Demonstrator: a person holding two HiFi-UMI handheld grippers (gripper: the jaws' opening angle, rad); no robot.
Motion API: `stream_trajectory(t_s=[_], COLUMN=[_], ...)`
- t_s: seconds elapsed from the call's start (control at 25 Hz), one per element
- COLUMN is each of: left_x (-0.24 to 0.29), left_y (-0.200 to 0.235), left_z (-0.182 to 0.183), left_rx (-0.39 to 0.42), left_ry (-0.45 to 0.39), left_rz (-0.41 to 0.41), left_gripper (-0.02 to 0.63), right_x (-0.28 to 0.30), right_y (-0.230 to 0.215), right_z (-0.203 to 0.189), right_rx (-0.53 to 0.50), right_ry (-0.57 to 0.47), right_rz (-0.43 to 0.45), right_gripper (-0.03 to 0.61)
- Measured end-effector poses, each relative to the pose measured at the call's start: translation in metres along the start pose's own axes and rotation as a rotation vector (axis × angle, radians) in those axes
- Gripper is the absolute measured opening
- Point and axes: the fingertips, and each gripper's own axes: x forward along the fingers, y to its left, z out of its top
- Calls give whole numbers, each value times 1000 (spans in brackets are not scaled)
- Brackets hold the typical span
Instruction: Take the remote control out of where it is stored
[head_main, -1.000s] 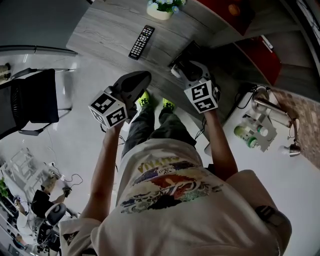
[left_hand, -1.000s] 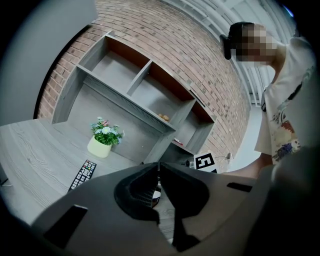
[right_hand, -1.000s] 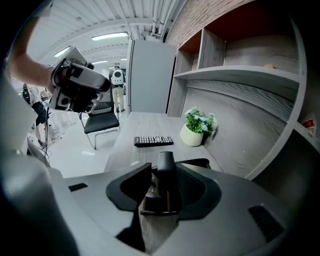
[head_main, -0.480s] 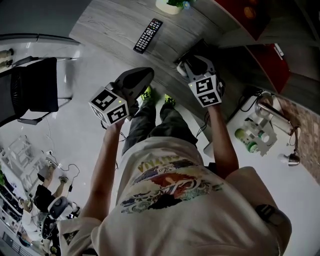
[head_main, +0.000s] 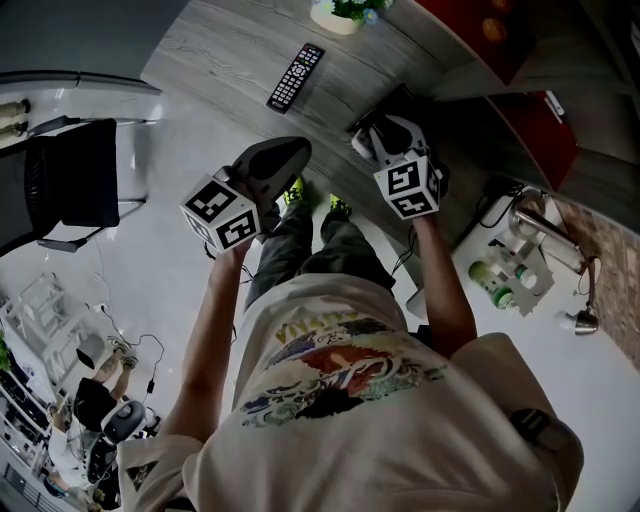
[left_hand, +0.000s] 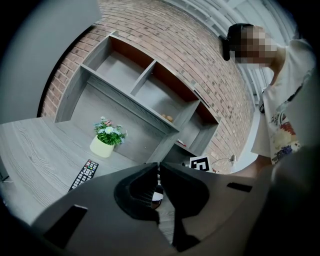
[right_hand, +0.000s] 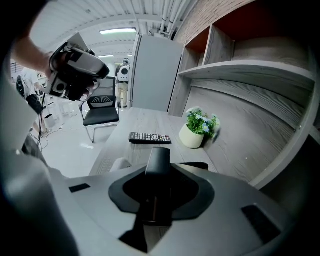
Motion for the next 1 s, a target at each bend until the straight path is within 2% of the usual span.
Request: stream_trajectory(t_s=[0.56, 1.0], left_x=[6, 3], left_y=[-14, -28], left_z=[16, 28], left_rx=[22, 42], left_ry=[-26, -38], left_rz=[-43, -93], left_gripper=[6, 6], right_x=[-22, -48], right_y=[-3, -8], right_z=[22, 37], right_rx=[59, 176], right_ry=[-45, -95], right_rz=[7, 5], right_gripper=[95, 95])
